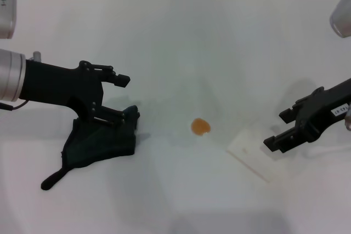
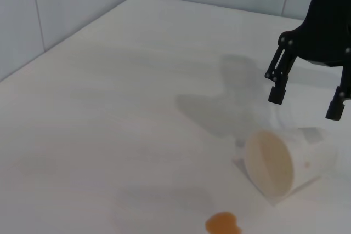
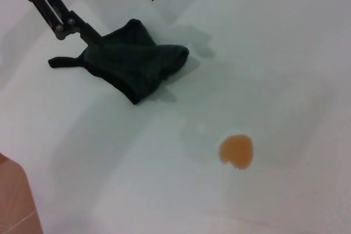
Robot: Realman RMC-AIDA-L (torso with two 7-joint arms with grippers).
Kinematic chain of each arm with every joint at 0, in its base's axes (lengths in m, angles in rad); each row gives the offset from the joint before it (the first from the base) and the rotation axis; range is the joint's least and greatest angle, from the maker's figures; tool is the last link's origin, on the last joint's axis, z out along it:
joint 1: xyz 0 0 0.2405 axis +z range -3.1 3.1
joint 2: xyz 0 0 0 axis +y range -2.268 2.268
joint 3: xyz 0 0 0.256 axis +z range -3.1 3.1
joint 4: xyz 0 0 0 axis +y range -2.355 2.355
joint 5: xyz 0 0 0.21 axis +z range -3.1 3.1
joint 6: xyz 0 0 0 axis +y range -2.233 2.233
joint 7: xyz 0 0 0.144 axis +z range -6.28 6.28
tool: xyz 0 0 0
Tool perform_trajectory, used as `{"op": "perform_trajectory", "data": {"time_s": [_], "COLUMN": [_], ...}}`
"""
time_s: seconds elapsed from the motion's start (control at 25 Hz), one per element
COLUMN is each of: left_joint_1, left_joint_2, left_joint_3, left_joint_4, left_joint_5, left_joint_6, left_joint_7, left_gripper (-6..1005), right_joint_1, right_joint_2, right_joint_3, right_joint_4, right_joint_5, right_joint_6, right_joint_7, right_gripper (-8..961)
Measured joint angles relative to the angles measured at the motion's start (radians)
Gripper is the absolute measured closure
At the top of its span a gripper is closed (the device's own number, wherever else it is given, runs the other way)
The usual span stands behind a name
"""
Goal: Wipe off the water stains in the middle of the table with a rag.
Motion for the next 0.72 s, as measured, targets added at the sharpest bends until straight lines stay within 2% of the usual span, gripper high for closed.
{"op": "perform_trajectory", "data": {"time_s": [0.36,0.72], "left_joint_1": [0.002,0.005], "left_joint_2": [0.001,0.001], "left_joint_3": [-0.004,-0.001], "left_joint_4": [0.0,0.0], "left_joint_5": [0.0,0.0], "left_joint_6": [-0.007,-0.012], "left_joint_7": [-0.006,-0.006], "left_gripper": [132,133], "right_joint_1": [0.012,0.011], "right_joint_2": [0.001,0.002], "right_joint_3": [0.0,-0.059], "right_joint_4": [0.005,0.006], "right_joint_5": [-0.033,-0.059], "right_joint_6": [-0.004,0.018], "right_joint_7": [0.013,0.055], "right_gripper": [161,160]}}
